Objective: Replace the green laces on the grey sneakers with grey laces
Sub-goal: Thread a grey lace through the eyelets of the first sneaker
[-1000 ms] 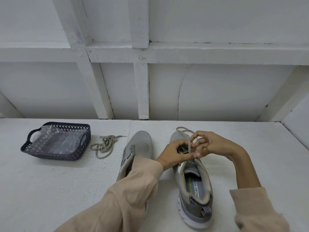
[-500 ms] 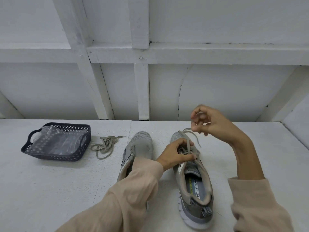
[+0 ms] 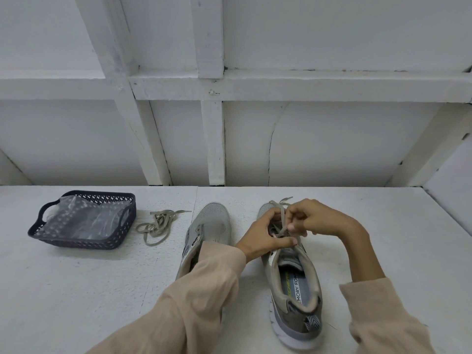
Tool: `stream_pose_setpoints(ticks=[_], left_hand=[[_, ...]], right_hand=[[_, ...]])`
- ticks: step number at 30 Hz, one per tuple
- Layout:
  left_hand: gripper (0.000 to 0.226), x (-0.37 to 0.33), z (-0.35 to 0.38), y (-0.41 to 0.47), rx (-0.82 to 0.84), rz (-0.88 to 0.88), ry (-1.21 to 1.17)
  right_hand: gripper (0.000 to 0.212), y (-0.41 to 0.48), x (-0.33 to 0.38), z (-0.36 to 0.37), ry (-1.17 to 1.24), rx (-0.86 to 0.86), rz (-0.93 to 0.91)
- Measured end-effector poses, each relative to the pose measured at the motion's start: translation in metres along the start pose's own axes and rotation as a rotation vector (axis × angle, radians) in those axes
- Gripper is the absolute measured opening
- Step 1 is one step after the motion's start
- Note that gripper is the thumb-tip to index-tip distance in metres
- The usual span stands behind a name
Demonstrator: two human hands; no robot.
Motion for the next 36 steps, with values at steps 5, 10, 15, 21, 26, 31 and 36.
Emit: stream_pose_setpoints(ticks=[5, 10, 15, 21, 26, 31, 36], left_hand=[[0.062, -0.003, -0.001, -0.001, -0.014, -0.009, 0.029], [0.063, -0.003, -0.002, -0.002, -0.022, -0.017, 0.050], [0.075, -0.004, -0.001, -0.001, -0.001, -0.022, 0.053], [0.067, -0.007, -0.002, -0.004, 0.001, -0.043, 0.036], [0.064, -0.009, -0.005, -0.003, -0.025, -0.001, -0.004], [0.034, -0.017, -0.017, 0.002, -0.123, -0.005, -0.176], [0.026, -0.038, -0.032, 0.011, -0.133, -0.008, -0.258]], right_hand=[[0.016, 0.003, 0.025, -0.001, -0.014, -0.087, -0.156], [0.016, -0.004, 0.049, -0.013, 0.136, -0.162, -0.255], [0.014, -0.005, 0.054, -0.009, 0.191, -0.172, -0.292], [0.015, 0.000, 0.051, -0.010, 0.178, -0.217, -0.268], [0.015, 0.004, 0.050, -0.028, 0.128, -0.338, -0.238], [0.020, 0.004, 0.047, -0.034, 0.260, -0.387, -0.288], [0.037, 0.008, 0.034, -0.032, 0.301, -0.410, -0.295]])
Point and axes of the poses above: each hand's wrist, its own y-axis towards the middle knuckle, its own z-axis out of the palm, x = y × z, the point moved 5 cm from there along y, towards the middle knuckle, and after that the axes turned 4 degrees about y, right-handed, at the moved point
